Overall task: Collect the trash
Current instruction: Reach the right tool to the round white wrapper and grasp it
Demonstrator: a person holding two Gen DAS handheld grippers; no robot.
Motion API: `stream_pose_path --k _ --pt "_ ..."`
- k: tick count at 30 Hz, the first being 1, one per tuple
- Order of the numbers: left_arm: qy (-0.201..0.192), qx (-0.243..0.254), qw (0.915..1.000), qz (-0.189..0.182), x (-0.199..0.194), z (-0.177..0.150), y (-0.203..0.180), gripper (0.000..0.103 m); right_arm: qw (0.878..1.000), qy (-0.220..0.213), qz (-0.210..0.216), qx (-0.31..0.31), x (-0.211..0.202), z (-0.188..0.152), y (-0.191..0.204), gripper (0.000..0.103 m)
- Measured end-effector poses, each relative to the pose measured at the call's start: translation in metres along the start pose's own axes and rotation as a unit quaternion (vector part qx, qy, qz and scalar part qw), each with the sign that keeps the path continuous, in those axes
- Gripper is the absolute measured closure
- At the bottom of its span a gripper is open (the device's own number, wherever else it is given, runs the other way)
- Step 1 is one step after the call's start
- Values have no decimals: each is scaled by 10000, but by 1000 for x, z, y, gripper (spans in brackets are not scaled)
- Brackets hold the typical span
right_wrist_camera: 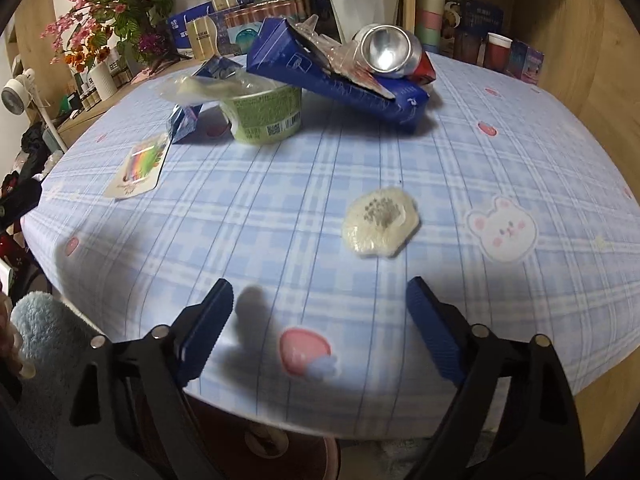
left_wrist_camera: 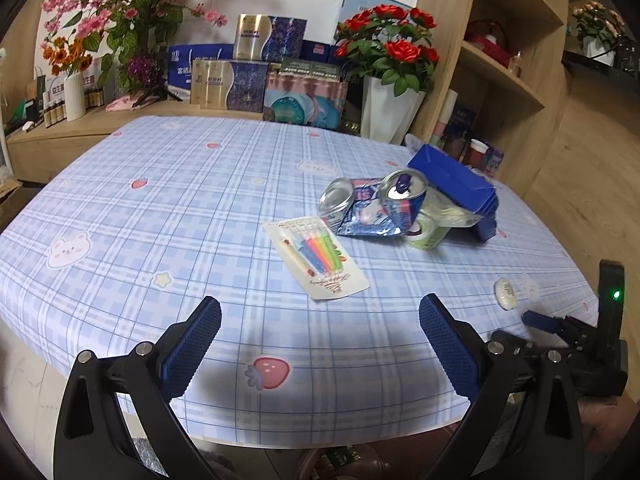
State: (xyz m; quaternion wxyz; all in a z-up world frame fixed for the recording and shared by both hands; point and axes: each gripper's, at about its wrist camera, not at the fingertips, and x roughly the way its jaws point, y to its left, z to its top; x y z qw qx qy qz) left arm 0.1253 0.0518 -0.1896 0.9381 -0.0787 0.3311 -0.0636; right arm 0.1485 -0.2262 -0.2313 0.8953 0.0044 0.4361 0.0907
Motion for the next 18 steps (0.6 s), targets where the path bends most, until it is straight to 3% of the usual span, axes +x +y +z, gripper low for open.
stream_pose_path --k 13,18 --pt "174 28 9998 44 19 -4 -5 6 9980 -119 18 622 24 36 -12 35" --pt "237 -27 9997 45 23 -4 -4 6 9996 -159 -151 186 31 42 -6 47"
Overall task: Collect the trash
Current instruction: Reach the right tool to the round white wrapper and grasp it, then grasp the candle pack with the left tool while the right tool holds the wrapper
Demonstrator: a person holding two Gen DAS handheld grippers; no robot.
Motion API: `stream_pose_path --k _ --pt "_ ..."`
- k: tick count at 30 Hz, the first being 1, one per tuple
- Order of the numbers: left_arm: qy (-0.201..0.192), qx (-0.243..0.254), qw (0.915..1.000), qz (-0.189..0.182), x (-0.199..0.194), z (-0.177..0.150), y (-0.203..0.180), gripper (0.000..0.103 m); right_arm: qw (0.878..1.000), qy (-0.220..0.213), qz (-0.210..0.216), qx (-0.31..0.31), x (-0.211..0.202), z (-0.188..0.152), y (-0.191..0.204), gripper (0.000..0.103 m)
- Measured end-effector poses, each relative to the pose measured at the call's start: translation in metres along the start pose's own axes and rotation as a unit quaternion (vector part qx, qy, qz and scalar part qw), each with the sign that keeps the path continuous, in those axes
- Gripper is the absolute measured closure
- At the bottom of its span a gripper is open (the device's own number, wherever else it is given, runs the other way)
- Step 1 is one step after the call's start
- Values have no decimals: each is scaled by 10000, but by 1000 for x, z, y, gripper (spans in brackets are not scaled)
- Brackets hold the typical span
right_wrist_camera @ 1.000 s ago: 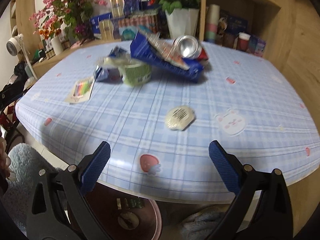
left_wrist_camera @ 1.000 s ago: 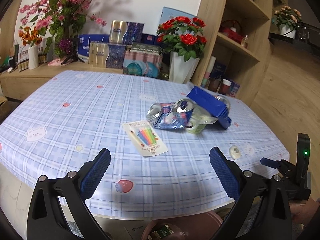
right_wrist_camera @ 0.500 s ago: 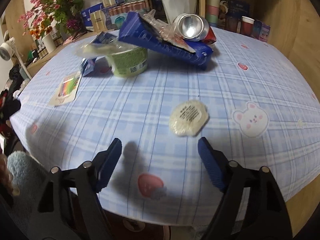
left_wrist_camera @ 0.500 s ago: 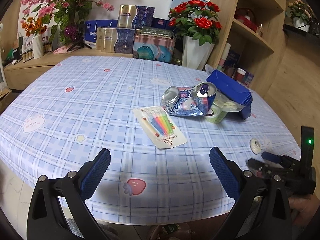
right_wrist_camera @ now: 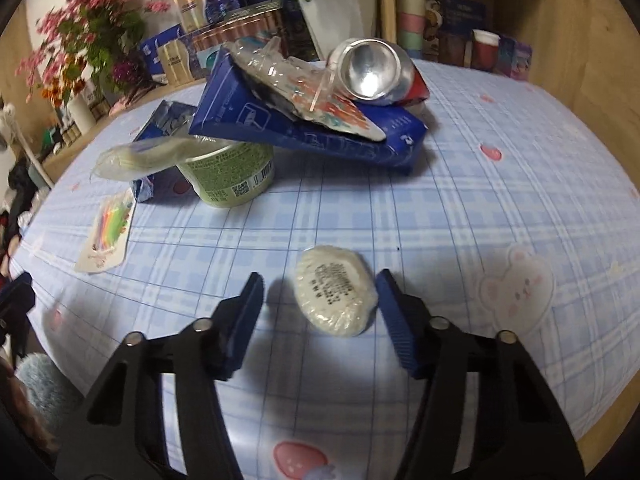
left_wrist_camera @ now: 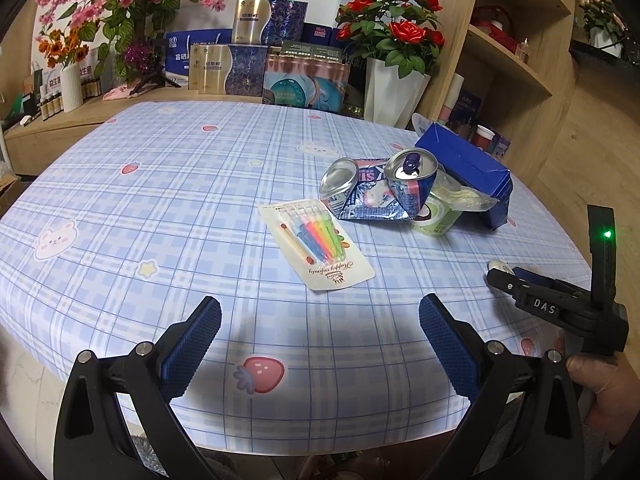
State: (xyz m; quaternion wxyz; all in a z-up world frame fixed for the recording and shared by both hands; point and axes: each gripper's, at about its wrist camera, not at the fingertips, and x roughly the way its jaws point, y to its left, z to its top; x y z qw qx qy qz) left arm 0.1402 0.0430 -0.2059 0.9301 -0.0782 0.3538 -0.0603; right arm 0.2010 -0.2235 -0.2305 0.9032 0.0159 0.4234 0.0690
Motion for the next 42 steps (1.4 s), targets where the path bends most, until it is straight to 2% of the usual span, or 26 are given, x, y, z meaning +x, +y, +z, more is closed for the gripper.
stream_pose_path --k 3,8,9,10,15,20,23,25,28,31,36,42 --pt "19 -48 10000 22 2 1 1 6 9993 18 -73 -377 3 2 5 47" --pt "71 -101 9999 45 7 5 1 6 9988 -4 84 -485 4 4 1 49" --pt "81 -106 9999 43 8 5 0 6 9989 -27 106 -464 3 3 0 58" --pt "102 -110 9999 38 9 5 0 6 9989 -24 150 -435 2 3 -2 60" --pt "249 -219 9994 57 19 12 -1 6 9990 -78 428 -37 -4 2 -13 61" --pt "452 -168 9984 296 41 30 -6 7 9984 -245 498 53 -12 6 -14 61" --pt "506 -313 9974 414 56 43 -2 20 9982 -292 515 62 -15 7 -13 61" --pt "574 -523 9960 442 65 51 4 36 9984 -312 460 62 -16 6 -12 61" --pt "576 -681 9952 390 75 60 8 49 9985 -283 463 107 -15 3 -12 61" --pt "632 -531 9958 389 84 65 1 51 9984 -229 488 148 -12 0 -14 61" --pt "923 -348 9923 752 104 63 -3 51 9981 -209 545 195 -11 -4 -13 61" --pt "858 10 9897 1145 113 62 -9 52 9978 -197 577 244 -10 -6 -15 61"
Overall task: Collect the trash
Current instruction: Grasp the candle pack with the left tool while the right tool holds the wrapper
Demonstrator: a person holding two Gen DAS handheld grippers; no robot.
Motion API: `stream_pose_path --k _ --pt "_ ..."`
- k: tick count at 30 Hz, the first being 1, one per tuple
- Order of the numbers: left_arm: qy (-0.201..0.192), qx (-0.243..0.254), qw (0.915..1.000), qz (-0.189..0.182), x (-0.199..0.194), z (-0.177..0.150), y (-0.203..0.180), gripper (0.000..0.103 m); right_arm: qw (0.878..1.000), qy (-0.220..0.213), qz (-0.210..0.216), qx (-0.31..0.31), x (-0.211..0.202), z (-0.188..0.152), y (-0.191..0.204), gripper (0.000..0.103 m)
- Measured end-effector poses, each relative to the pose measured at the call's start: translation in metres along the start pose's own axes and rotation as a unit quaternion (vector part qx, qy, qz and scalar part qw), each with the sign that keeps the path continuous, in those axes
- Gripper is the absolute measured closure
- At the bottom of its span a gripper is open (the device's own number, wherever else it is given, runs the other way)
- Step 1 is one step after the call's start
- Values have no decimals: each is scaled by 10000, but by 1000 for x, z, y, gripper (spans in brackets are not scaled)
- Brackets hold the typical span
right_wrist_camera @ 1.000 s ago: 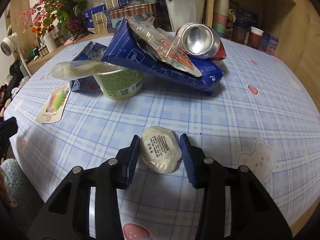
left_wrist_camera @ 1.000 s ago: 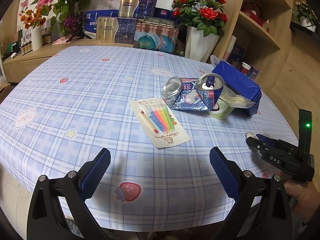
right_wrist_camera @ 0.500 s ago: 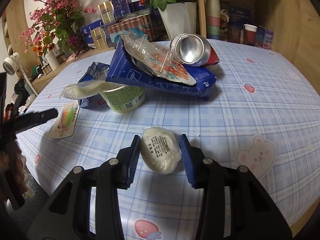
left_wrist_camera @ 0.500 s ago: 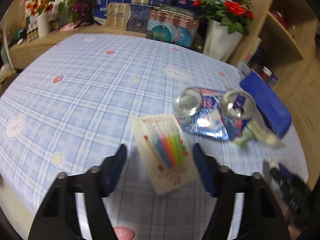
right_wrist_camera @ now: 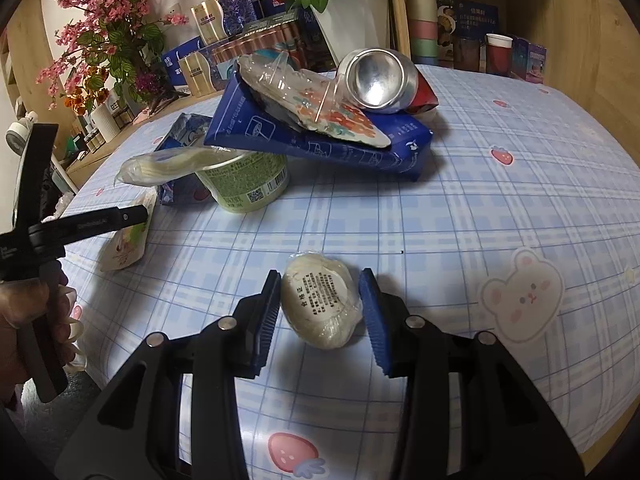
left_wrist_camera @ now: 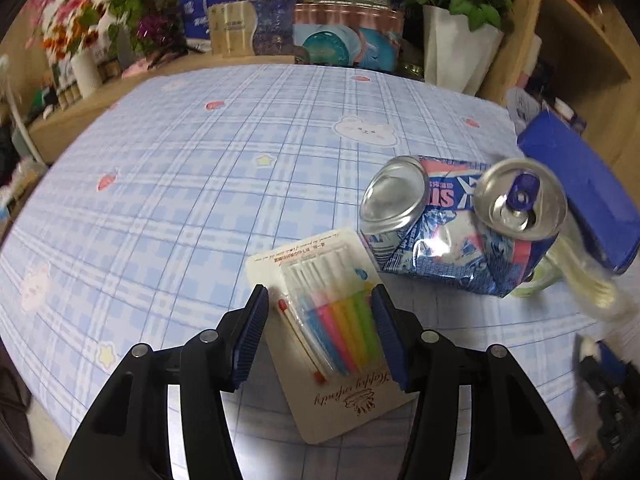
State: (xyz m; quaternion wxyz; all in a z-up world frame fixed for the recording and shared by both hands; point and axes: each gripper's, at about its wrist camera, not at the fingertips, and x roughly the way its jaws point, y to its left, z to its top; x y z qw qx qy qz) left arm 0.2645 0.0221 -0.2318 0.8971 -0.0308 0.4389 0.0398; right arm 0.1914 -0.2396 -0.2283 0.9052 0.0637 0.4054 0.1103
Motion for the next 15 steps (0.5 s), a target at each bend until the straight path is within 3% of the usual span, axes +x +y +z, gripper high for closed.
stream_pose_path --k 2,4,15 --pt "-89 24 10000 -19 0 0 1 55 10000 -4 22 21 0 1 -2 61" --pt "-184 -24 9997 -169 -6 -2 5 69 10000 -33 39 23 -3 1 -3 61" --pt "-296 -113 9966 -766 -47 -18 16 70 9997 -202 136 -24 -26 -2 4 61"
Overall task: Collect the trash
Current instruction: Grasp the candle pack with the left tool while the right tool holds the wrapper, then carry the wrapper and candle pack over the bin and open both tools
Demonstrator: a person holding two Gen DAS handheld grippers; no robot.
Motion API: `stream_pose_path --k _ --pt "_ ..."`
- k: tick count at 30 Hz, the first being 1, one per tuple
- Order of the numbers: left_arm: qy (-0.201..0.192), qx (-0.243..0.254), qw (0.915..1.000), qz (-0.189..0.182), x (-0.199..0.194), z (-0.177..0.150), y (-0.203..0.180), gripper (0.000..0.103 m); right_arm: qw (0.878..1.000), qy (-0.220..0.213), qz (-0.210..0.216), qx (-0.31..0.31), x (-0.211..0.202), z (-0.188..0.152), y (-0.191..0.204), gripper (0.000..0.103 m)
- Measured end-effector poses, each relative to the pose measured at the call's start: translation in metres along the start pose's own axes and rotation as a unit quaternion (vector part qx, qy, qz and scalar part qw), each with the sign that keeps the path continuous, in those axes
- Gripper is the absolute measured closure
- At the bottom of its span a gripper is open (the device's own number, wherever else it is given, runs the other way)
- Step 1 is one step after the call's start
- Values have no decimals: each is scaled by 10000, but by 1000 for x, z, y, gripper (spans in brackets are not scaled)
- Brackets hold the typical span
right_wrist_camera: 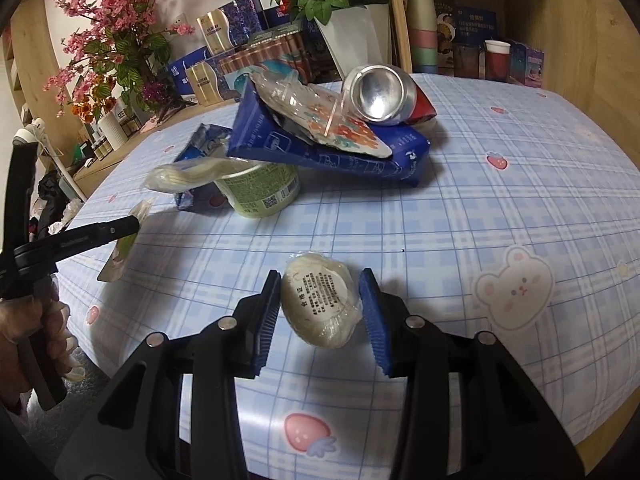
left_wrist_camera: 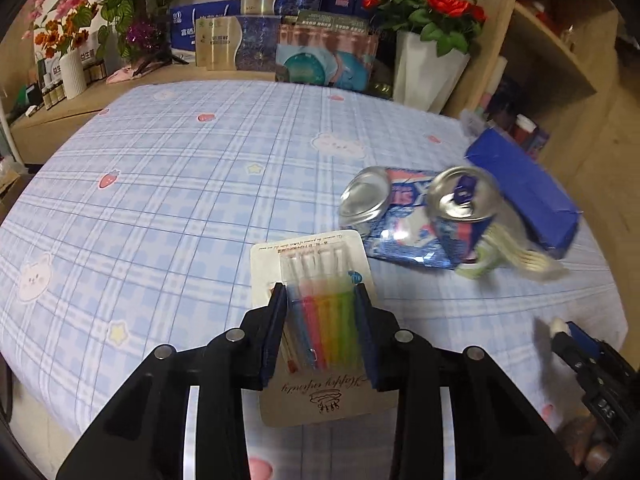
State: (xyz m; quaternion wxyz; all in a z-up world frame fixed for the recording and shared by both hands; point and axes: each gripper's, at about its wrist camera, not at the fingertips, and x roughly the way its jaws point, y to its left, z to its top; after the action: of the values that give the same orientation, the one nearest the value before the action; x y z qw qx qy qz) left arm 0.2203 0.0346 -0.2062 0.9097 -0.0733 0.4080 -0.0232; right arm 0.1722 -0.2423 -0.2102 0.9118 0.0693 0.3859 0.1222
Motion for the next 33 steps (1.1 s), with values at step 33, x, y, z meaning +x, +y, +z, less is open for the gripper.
stream_pose_path --k 33 --pt "-876 461 9907 -932 -191 -69 -34 70 9916 -531 671 -966 -130 -75 74 61"
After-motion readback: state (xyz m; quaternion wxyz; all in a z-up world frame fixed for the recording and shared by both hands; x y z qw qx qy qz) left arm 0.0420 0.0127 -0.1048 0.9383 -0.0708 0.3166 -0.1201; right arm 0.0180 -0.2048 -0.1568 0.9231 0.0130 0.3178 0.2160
